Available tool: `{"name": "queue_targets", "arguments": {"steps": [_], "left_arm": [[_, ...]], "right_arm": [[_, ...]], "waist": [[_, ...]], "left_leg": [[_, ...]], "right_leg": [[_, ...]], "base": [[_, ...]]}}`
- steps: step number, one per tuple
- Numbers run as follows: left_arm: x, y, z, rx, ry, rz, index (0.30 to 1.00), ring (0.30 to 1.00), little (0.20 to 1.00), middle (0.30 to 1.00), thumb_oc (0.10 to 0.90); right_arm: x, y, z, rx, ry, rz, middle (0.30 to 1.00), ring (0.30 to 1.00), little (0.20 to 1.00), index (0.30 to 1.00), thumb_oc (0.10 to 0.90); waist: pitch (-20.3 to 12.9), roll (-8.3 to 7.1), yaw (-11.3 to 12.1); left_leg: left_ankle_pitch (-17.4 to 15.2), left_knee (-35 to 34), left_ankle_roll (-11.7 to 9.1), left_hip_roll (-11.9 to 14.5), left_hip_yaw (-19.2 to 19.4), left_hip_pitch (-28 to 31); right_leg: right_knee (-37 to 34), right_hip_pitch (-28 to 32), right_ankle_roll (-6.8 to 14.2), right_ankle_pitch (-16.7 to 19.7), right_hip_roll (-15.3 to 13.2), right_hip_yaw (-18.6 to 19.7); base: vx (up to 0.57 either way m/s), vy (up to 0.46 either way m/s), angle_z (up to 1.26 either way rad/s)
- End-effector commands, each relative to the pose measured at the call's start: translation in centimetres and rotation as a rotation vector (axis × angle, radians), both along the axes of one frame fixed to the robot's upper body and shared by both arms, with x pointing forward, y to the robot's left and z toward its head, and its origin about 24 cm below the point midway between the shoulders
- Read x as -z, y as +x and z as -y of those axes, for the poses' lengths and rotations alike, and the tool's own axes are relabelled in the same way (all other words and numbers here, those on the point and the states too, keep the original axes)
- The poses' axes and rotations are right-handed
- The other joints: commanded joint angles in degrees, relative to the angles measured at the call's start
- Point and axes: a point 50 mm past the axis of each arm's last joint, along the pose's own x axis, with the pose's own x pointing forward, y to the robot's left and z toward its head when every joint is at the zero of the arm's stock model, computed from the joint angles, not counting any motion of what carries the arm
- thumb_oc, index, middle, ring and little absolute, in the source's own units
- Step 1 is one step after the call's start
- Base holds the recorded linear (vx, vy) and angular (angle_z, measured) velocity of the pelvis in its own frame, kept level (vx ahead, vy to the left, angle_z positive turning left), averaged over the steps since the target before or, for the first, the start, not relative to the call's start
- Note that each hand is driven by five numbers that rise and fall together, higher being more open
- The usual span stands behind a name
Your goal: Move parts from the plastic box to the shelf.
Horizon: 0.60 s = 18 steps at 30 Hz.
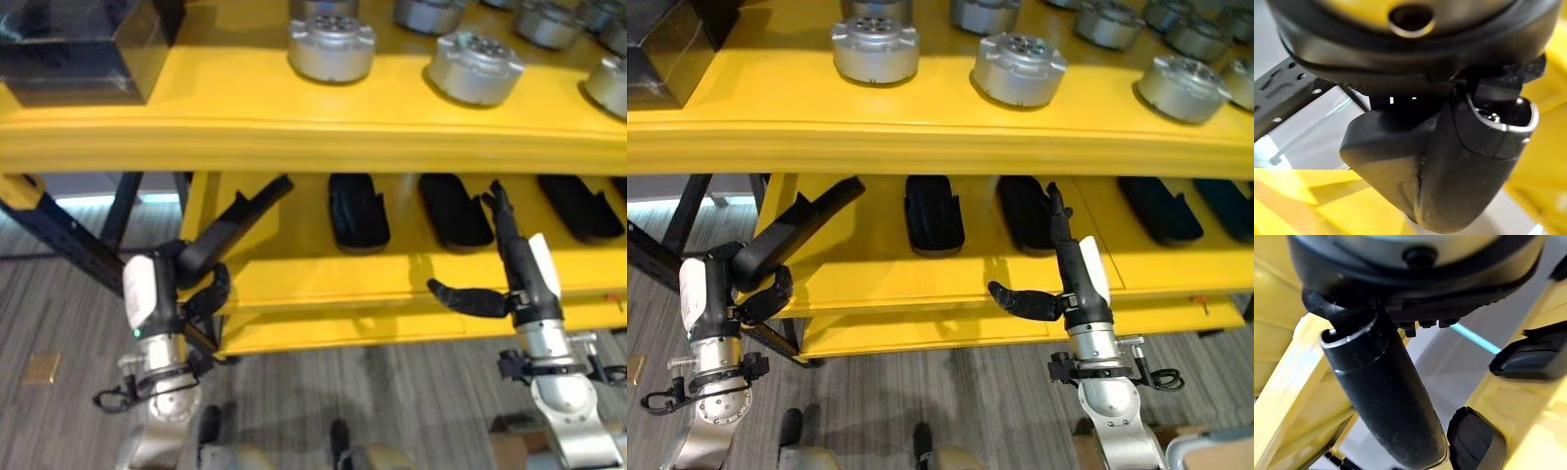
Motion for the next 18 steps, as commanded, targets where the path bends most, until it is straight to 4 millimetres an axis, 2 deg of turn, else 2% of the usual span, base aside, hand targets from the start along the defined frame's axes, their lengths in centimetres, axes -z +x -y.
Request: {"name": "queue_targets", "arguments": {"steps": [1, 4, 7, 10, 14, 18], "left_arm": [[-7.9, -0.4, 1.0, 0.113, 0.119, 0.403, 0.3, 0.3, 0.3, 0.3, 0.4], [-8.3, 0.0, 1.2, 0.122, 0.124, 0.42, 0.3, 0.3, 0.3, 0.3, 0.4], [-8.3, 0.9, 1.3, 0.111, 0.127, 0.421, 0.3, 0.3, 0.3, 0.3, 0.4], [-7.3, 2.1, 1.2, 0.059, 0.09, 0.391, 0.3, 0.3, 0.3, 0.3, 0.4], [-6.8, 2.9, 1.4, 0.02, 0.034, 0.389, 0.3, 0.3, 0.3, 0.3, 0.4], [-8.4, 4.3, 2.2, 0.005, 0.009, 0.473, 0.3, 0.3, 0.3, 0.3, 0.4]], "right_arm": [[-4.1, -0.2, -1.8, -0.1, 0.016, 0.238, 1.0, 1.0, 1.0, 1.0, 0.9], [-3.9, 0.2, -2.1, -0.086, 0.024, 0.238, 1.0, 1.0, 1.0, 1.0, 0.9], [-3.7, 0.4, -2.5, -0.094, 0.031, 0.228, 1.0, 1.0, 1.0, 1.0, 0.9], [-3.5, 0.5, -2.8, -0.1, 0.027, 0.219, 1.0, 1.0, 1.0, 1.0, 0.9], [-3.6, 0.4, -3.1, -0.105, 0.017, 0.229, 1.0, 1.0, 1.0, 1.0, 0.9], [-4.5, 0.5, -3.9, -0.149, 0.037, 0.267, 1.0, 1.0, 1.0, 1.0, 0.9]], "waist": [[-5.82, -1.19, 0.83], [-6.28, -1.69, 0.5], [-7.4, -2.56, -0.04], [-7.48, -3.54, -0.77], [-6.56, -4.0, -1.6], [-3.19, -4.69, -2.46]], "left_leg": [[2.26, -2.69, 3.3, -6.72, 3.74, 5.66], [0.73, -2.82, 4.46, -8.78, 6.61, 6.32], [-0.35, -2.72, 5.07, -9.52, 8.61, 6.95], [-1.69, -0.46, 4.98, -9.17, 9.82, 7.05], [-2.17, 1.35, 4.64, -8.3, 10.62, 6.49], [-2.28, 4.8, 3.83, -6.33, 11.16, 3.11]], "right_leg": [[-3.99, 3.3, 6.03, -0.23, -6.55, 0.65], [-4.47, 2.51, 7.68, 1.17, -8.82, 1.9], [-5.33, 2.34, 8.47, 1.75, -9.91, 2.37], [-4.71, 2.56, 8.35, 1.07, -9.97, 2.54], [-3.41, 1.74, 7.95, 0.51, -9.46, 2.84], [1.79, -3.5, 7.64, -0.59, -8.1, 2.68]], "base": [[0.06, 0.346, -0.41], [0.04, 0.246, -0.42], [0.09, 0.162, -0.37], [0.07, 0.006, -0.14], [-0.01, -0.032, -0.04], [-0.14, -0.068, -0.08]]}}
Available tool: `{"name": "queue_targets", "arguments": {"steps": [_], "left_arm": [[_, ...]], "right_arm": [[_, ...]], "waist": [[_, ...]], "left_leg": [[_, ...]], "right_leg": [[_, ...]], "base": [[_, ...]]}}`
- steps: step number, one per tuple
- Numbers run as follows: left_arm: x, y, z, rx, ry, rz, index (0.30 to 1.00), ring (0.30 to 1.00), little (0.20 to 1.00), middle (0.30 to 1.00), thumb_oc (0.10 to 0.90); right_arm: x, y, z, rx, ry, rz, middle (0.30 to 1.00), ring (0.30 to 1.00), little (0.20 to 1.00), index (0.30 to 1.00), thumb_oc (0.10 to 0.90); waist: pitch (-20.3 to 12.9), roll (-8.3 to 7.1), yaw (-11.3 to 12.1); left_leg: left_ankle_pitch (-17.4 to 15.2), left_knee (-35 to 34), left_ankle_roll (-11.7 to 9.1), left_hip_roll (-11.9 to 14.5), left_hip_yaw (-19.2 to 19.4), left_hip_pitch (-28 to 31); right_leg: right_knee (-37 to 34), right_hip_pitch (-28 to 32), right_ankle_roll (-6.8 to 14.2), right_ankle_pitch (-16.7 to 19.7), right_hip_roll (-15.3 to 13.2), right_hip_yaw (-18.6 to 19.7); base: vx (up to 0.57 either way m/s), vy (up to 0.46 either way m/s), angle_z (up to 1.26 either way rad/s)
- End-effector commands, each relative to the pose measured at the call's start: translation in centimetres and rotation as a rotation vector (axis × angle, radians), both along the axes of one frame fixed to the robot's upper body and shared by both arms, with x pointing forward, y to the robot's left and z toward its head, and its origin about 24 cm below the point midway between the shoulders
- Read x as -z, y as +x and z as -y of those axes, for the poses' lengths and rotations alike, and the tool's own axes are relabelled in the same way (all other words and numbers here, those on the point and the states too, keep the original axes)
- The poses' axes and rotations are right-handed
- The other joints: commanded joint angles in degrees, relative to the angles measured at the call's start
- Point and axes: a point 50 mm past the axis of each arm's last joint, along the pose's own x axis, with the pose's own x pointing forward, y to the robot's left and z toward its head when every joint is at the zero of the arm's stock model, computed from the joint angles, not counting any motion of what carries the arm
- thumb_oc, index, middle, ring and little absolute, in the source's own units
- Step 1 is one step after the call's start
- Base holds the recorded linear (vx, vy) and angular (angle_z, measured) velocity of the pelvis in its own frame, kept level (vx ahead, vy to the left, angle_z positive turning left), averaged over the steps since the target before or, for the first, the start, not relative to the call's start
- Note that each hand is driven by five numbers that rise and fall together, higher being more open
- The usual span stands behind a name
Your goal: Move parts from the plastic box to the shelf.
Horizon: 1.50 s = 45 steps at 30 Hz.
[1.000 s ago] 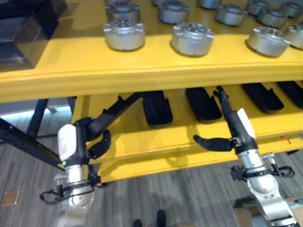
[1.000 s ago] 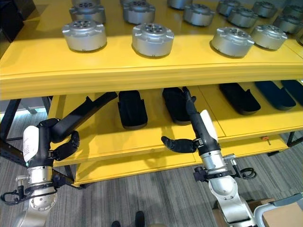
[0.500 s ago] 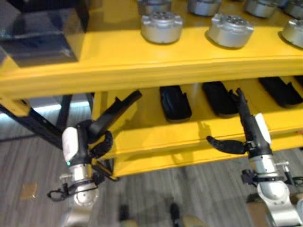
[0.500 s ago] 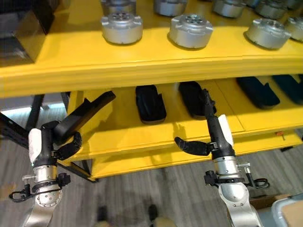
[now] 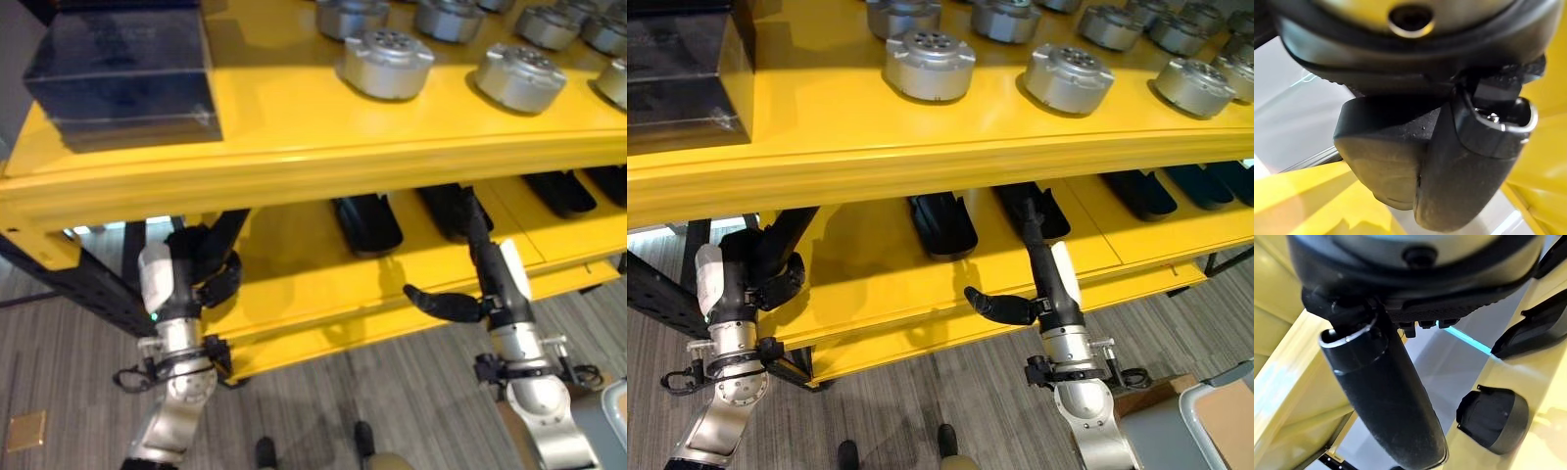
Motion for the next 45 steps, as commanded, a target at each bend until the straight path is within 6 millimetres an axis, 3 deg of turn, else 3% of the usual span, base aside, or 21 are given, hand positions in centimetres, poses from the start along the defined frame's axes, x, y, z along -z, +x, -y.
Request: {"name": "queue_targets", "arguments": {"steps": [1, 6, 12, 23, 33, 45], "left_arm": [[-7.4, 1.8, 0.8, 0.011, 0.008, 0.418, 0.3, 0.3, 0.3, 0.3, 0.4], [-9.2, 2.9, 0.5, -0.072, -0.035, 0.528, 0.3, 0.3, 0.3, 0.3, 0.4], [-10.7, 3.2, -0.4, -0.178, -0.085, 0.636, 0.3, 0.3, 0.3, 0.3, 0.4], [-13.6, 3.3, -2.1, -0.389, -0.144, 0.836, 0.3, 0.3, 0.3, 0.3, 0.4], [-13.3, 3.7, -3.2, -0.491, -0.134, 0.814, 0.3, 0.3, 0.3, 0.3, 0.4], [-11.5, 5.9, -2.8, -0.422, -0.022, 0.59, 0.3, 0.3, 0.3, 0.3, 0.4]], "right_arm": [[-5.2, 0.4, -1.0, -0.076, -0.02, 0.283, 1.0, 1.0, 1.0, 1.0, 0.9], [-6.3, 0.1, -1.2, -0.102, -0.018, 0.328, 1.0, 1.0, 1.0, 1.0, 0.9], [-6.8, -0.6, -1.3, -0.132, 0.001, 0.355, 1.0, 1.0, 1.0, 1.0, 0.9], [-7.9, -1.6, -1.5, -0.173, 0.019, 0.417, 1.0, 1.0, 1.0, 1.0, 0.9], [-8.2, -2.0, -1.7, -0.194, 0.005, 0.442, 1.0, 1.0, 1.0, 1.0, 0.9], [-8.7, -1.7, -2.1, -0.207, -0.037, 0.46, 1.0, 1.0, 1.0, 1.0, 0.9]], "waist": [[-0.75, 1.15, -0.27], [1.94, 1.06, -1.2], [2.96, 1.06, -1.93], [5.3, 1.3, -3.07], [6.82, 0.59, -3.37], [8.14, 0.54, -3.96]], "left_leg": [[-5.46, 9.21, -1.66, 5.3, 1.89, -2.28], [-4.87, 13.73, -3.5, 7.26, 0.87, -8.48], [-4.3, 15.81, -4.92, 8.95, -0.4, -13.01], [-4.15, 19.25, -5.78, 9.84, -2.55, -19.16], [-5.15, 21.72, -5.97, 10.38, -3.32, -21.06], [-4.71, 19.64, -5.59, 10.23, -3.03, -19.34]], "right_leg": [[8.9, -4.35, 0.23, -5.33, 0.21, -0.29], [15.67, -10.89, -0.48, -6.96, 1.34, -1.93], [19.12, -15.58, -1.29, -8.06, 2.8, -2.95], [25.62, -22.14, -2.39, -10.3, 3.45, -3.75], [29.53, -24.39, -3.02, -12.2, 3.73, -4.08], [29.58, -23.87, -3.06, -12.71, 3.96, -3.44]], "base": [[-0.11, -0.036, -0.11], [-0.1, -0.077, -0.12], [-0.06, -0.087, -0.01], [-0.02, -0.049, 0.06], [0.0, -0.019, 0.03], [0.01, -0.004, 0.01]]}}
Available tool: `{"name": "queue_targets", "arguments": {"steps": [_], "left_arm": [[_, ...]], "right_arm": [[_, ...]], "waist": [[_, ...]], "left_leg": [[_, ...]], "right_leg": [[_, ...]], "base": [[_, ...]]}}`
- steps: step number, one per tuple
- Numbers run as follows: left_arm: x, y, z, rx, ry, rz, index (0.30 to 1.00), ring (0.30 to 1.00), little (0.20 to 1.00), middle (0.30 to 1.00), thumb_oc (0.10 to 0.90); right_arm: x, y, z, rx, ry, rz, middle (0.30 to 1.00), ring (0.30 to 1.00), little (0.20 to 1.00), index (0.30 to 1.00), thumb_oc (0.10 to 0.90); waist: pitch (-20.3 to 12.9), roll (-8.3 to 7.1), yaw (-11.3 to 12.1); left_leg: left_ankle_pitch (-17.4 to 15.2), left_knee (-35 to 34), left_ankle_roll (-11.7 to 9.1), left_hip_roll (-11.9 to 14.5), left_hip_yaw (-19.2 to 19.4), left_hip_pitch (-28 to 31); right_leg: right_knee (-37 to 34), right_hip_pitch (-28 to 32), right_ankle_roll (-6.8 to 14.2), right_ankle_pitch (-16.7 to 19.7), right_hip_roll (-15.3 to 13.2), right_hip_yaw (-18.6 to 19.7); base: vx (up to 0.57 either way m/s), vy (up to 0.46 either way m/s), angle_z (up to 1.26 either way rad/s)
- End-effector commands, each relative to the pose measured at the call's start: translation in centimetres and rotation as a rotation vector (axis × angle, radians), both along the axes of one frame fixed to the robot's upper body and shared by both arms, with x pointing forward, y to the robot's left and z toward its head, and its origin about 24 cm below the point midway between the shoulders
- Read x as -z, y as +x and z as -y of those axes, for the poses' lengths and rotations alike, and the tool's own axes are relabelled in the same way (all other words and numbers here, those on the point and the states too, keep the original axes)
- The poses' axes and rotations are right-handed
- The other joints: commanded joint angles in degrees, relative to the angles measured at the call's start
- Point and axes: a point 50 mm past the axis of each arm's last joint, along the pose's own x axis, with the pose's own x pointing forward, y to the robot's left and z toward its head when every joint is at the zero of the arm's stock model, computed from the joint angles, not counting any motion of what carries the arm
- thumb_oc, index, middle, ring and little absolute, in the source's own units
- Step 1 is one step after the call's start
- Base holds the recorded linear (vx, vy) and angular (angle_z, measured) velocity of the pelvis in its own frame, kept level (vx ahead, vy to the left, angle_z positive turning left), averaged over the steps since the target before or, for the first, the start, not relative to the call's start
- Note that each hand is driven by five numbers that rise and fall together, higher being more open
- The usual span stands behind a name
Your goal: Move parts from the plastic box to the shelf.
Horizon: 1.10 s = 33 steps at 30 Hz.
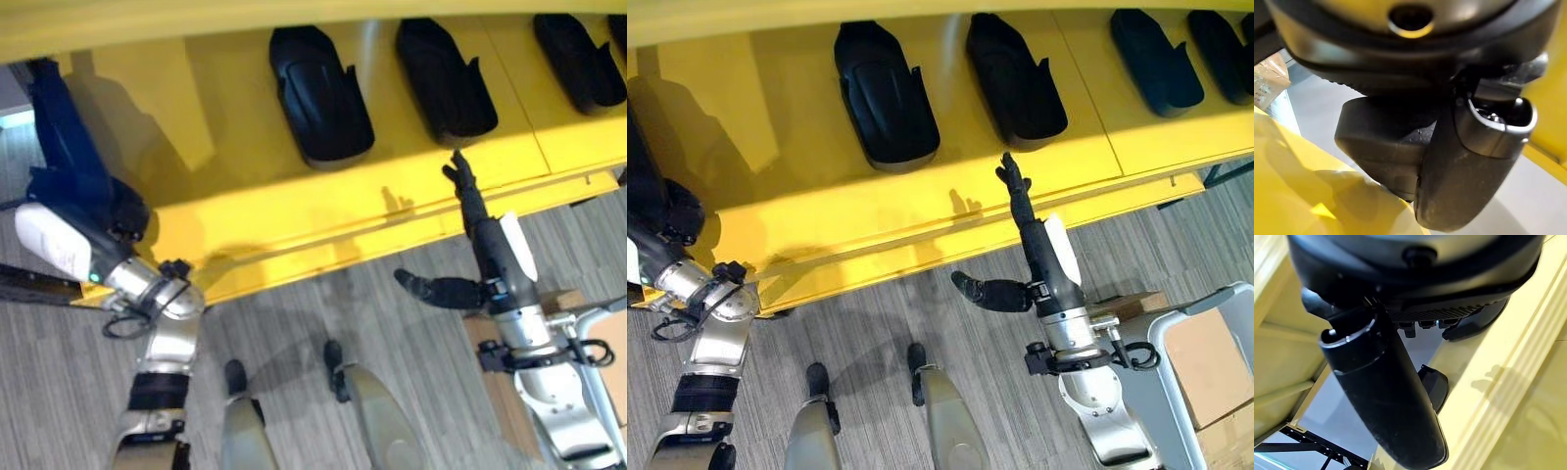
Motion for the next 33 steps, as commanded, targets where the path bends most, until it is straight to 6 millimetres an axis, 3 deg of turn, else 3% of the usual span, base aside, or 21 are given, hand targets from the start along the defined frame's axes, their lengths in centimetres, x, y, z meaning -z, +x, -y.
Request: {"name": "queue_targets", "arguments": {"steps": [1, 13, 33], "left_arm": [[-4.5, 0.9, 1.5, 0.092, 0.217, 0.104, 0.3, 0.3, 0.3, 0.3, 0.4], [-2.9, 1.6, 2.4, 0.165, 0.244, -0.023, 0.3, 0.3, 0.3, 0.3, 0.4], [0.6, 2.0, 1.3, 0.172, 0.275, -0.259, 0.3, 0.3, 0.3, 0.3, 0.4]], "right_arm": [[-5.2, -1.9, -1.1, -0.096, 0.034, 0.306, 1.0, 1.0, 1.0, 1.0, 0.9], [-5.1, -1.8, -1.2, -0.095, 0.017, 0.294, 1.0, 1.0, 1.0, 1.0, 0.9], [-4.9, -1.6, -1.0, -0.099, -0.004, 0.258, 1.0, 1.0, 1.0, 1.0, 0.9]], "waist": [[-3.45, 0.52, -1.55], [-3.59, 1.0, -1.7], [-4.25, 1.95, -1.79]], "left_leg": [[-1.27, 2.4, 0.42, 1.97, 1.52, 2.31], [-0.71, 1.24, 0.48, 2.02, 2.14, 3.14], [-1.24, 1.77, 0.18, 2.42, 2.69, 3.19]], "right_leg": [[-2.15, 3.43, 3.73, -0.44, -2.8, -0.07], [-3.0, 3.68, 3.74, 0.34, -2.57, 0.64], [-3.28, 3.67, 3.87, 0.35, -2.3, 1.57]], "base": [[0.0, 0.0, 0.0], [0.0, 0.003, -0.01], [0.0, 0.003, -0.02]]}}
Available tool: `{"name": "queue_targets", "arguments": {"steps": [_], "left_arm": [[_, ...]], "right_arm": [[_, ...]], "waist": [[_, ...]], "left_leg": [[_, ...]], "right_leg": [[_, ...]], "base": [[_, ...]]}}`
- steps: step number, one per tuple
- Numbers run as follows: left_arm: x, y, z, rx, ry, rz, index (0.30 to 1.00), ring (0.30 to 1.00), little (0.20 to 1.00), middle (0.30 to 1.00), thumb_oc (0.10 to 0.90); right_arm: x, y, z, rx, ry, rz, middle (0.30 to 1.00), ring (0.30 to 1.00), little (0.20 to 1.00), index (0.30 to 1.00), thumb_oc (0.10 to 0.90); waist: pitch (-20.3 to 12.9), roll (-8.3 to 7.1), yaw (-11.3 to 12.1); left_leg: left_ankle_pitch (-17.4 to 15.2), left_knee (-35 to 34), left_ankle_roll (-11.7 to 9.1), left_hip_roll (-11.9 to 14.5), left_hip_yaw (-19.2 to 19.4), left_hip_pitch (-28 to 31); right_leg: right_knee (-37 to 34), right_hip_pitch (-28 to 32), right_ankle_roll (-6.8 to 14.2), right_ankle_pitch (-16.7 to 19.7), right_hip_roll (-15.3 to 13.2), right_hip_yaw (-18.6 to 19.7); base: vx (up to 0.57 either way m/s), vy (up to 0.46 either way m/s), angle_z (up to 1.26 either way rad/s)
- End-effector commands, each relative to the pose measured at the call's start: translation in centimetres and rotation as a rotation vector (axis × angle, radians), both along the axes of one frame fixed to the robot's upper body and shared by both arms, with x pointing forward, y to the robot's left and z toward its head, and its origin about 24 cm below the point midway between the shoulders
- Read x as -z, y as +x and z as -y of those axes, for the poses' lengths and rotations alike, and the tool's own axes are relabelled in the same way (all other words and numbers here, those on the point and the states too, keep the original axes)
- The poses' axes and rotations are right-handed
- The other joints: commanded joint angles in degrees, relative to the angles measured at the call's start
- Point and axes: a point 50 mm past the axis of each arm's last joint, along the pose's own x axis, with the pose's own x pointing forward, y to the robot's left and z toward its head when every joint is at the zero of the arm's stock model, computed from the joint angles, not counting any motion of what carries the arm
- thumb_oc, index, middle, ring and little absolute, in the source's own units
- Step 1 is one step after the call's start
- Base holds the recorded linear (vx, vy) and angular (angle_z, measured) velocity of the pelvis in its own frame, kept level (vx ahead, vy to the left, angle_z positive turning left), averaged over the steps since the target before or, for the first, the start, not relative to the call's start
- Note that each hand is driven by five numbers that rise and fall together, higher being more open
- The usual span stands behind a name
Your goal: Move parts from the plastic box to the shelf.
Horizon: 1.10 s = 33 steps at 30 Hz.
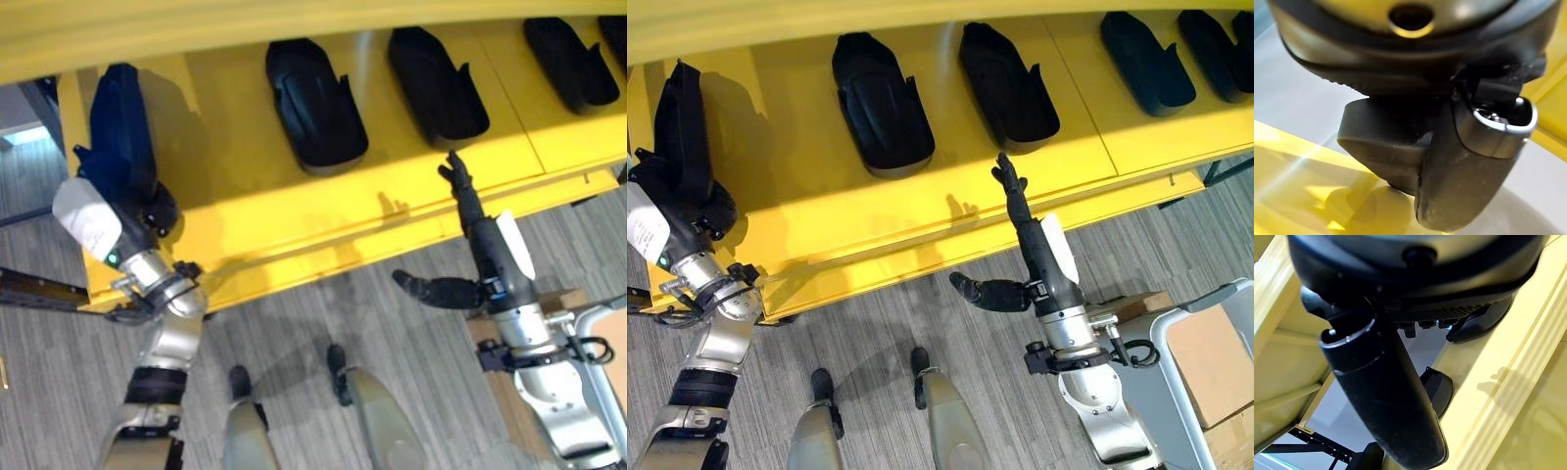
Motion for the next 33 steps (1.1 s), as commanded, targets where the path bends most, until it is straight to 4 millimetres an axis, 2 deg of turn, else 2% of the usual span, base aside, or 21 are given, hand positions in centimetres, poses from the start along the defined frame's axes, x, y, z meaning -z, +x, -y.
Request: {"name": "queue_targets", "arguments": {"steps": [1, 10, 11, 12, 23, 33], "left_arm": [[0.1, 0.6, 0.5, 0.063, 0.086, -0.057, 0.3, 0.3, 0.3, 0.3, 0.4], [0.3, 0.5, 0.0, 0.055, 0.105, -0.086, 0.3, 0.3, 0.3, 0.3, 0.4], [0.3, 0.5, -0.1, 0.053, 0.11, -0.092, 0.583, 0.583, 0.583, 0.583, 0.602], [0.3, 0.6, -0.1, 0.052, 0.117, -0.098, 1.0, 1.0, 1.0, 1.0, 0.9], [-0.7, 0.6, 0.1, 0.14, 0.21, -0.14, 1.0, 1.0, 1.0, 1.0, 0.9], [-3.5, -0.1, -0.2, 0.197, 0.316, -0.142, 1.0, 1.0, 1.0, 1.0, 0.9]], "right_arm": [[-4.9, -1.7, -0.8, -0.083, 0.018, 0.266, 1.0, 1.0, 1.0, 1.0, 0.9], [-5.0, -1.6, -0.8, -0.098, 0.007, 0.26, 1.0, 1.0, 1.0, 1.0, 0.9], [-5.0, -1.6, -0.9, -0.1, 0.006, 0.261, 1.0, 1.0, 1.0, 1.0, 0.9], [-5.0, -1.6, -0.9, -0.101, 0.006, 0.26, 1.0, 1.0, 1.0, 1.0, 0.9], [-4.8, -1.3, -0.4, -0.08, 0.007, 0.236, 1.0, 1.0, 1.0, 1.0, 0.9], [-4.1, -0.9, 0.5, -0.034, 0.014, 0.176, 1.0, 1.0, 1.0, 1.0, 0.9]], "waist": [[-4.35, 1.4, -2.03], [-4.59, 1.48, -1.9], [-4.61, 1.5, -1.87], [-4.65, 1.53, -1.91], [-4.88, 2.18, -1.7], [-4.65, 3.07, -1.41]], "left_leg": [[-1.29, 2.35, 0.12, 2.41, 0.83, 0.51], [-1.2, 2.62, -0.04, 2.61, 0.84, 0.13], [-1.24, 2.67, -0.06, 2.67, 0.86, 0.11], [-1.24, 2.7, -0.08, 2.7, 0.86, 0.09], [-1.36, 2.98, 0.06, 2.68, 0.99, -0.13], [-1.61, 3.38, 0.32, 2.49, 0.97, -0.28]], "right_leg": [[-3.09, 2.31, 3.98, 0.25, -2.37, 0.1], [-3.16, 2.36, 4.0, 0.38, -2.24, 0.17], [-3.17, 2.38, 4.01, 0.34, -2.23, 0.15], [-3.23, 2.36, 4.0, 0.37, -2.2, 0.18], [-3.2, 2.18, 3.9, 0.48, -2.09, 0.42], [-3.15, 2.36, 3.71, 0.34, -2.3, 0.46]], "base": [[0.0, 0.009, -0.05], [0.0, 0.001, 0.0], [0.0, 0.0, 0.0], [0.0, 0.0, 0.0], [0.0, 0.0, 0.0], [0.0, 0.0, 0.0]]}}
